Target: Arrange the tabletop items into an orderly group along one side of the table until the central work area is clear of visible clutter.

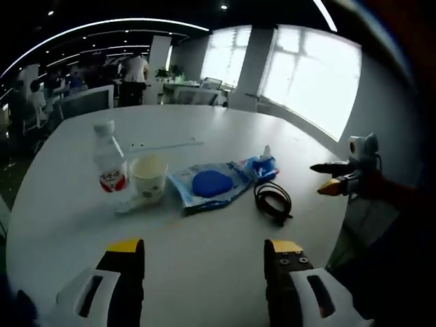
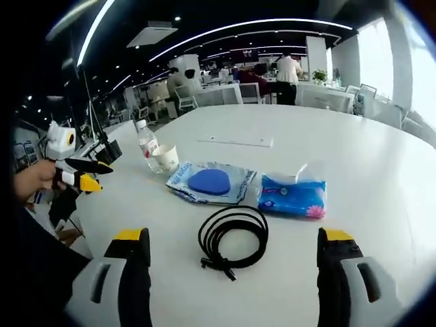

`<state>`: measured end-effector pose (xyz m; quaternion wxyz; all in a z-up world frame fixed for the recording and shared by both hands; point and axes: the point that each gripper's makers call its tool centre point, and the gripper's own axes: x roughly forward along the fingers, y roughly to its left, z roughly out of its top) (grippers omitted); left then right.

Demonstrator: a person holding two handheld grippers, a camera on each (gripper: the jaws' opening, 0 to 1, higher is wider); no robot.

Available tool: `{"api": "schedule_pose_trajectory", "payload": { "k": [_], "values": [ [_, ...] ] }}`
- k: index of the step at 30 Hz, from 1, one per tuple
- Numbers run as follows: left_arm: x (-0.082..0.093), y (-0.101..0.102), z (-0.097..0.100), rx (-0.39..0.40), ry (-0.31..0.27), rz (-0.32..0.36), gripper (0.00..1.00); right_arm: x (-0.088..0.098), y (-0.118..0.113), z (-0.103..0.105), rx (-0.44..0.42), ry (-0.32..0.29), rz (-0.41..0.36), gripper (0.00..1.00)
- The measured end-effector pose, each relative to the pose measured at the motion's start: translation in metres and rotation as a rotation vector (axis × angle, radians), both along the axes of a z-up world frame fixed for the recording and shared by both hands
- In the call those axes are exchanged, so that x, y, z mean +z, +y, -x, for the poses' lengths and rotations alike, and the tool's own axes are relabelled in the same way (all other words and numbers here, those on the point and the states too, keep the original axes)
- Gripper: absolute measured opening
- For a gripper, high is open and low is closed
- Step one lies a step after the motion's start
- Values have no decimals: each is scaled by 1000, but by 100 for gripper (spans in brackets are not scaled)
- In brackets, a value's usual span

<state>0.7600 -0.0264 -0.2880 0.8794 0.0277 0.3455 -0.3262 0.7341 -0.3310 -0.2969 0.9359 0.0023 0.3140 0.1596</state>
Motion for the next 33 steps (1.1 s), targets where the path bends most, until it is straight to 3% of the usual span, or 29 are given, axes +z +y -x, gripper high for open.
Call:
{"api": "schedule_pose_trajectory", "payload": {
  "k": [4,11,21,33],
  "values": [
    [3,15,5,9,-2,-1,76,-3,-4,7,16,25,46,99],
    [12,33,11,59,-27,31,83,-3,-15,19,-2,47,36,99],
    [25,44,11,67,-45,34,92,2,-34,27,-62,40,24,94],
    [44,42,10,85,-78,64,96,14,-26,31,-20,25,32,98]
  ]
}}
